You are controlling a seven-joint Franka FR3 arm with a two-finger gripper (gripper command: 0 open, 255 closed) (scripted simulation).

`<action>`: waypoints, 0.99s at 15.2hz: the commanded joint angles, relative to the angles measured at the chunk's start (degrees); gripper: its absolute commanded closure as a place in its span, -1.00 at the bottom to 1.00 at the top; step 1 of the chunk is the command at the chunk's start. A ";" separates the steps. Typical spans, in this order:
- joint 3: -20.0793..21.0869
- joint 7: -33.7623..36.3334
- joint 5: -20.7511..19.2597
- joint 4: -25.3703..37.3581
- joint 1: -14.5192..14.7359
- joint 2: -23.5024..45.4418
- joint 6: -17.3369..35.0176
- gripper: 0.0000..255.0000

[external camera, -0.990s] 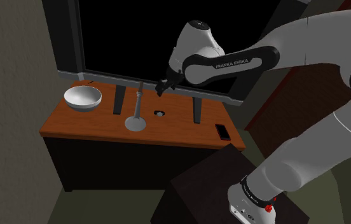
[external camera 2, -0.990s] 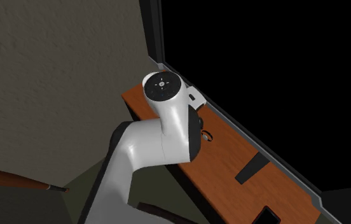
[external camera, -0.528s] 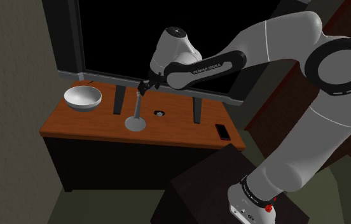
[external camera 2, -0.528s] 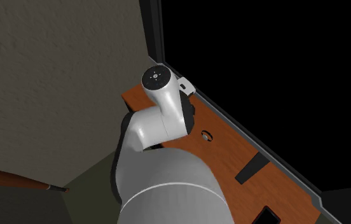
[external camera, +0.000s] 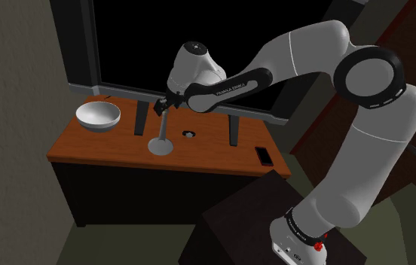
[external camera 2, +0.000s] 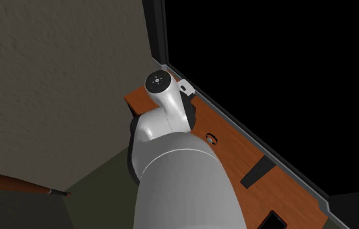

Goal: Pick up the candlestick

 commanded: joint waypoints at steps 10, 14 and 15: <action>-0.78 1.58 -1.74 -0.61 0.49 1.62 2.08 1.00; -0.79 1.65 -1.78 -0.53 0.54 1.70 2.06 1.00; -0.56 1.20 -1.29 -0.40 0.39 1.22 1.50 1.00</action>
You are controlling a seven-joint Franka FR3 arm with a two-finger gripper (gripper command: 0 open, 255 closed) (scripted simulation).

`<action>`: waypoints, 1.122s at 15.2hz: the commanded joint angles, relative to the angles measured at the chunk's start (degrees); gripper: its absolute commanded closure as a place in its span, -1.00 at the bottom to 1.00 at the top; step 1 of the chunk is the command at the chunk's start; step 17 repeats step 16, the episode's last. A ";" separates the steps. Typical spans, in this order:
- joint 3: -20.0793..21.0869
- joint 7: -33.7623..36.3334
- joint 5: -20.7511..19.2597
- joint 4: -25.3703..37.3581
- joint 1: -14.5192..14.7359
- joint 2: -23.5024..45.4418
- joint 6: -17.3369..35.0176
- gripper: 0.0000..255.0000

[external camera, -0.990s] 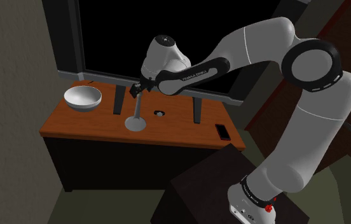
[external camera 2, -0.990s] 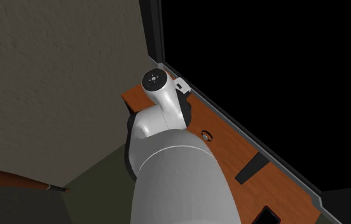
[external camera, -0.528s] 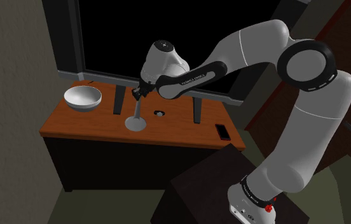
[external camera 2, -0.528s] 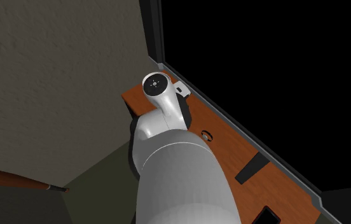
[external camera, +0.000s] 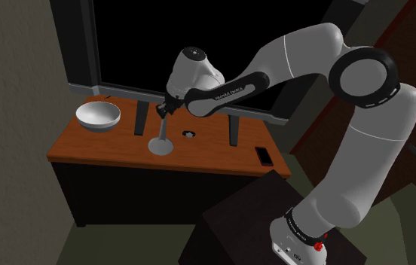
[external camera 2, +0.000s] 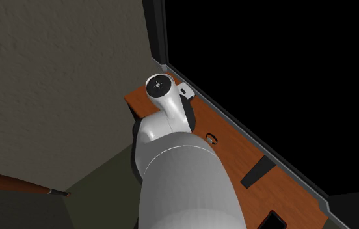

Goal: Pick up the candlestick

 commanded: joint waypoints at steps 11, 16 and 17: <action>2.10 -4.74 5.17 2.46 -1.31 -4.90 -6.76 1.00; 2.47 -5.86 6.38 3.46 -1.52 -6.02 -8.71 1.00; 2.47 -5.86 6.38 3.46 -1.52 -6.02 -8.71 1.00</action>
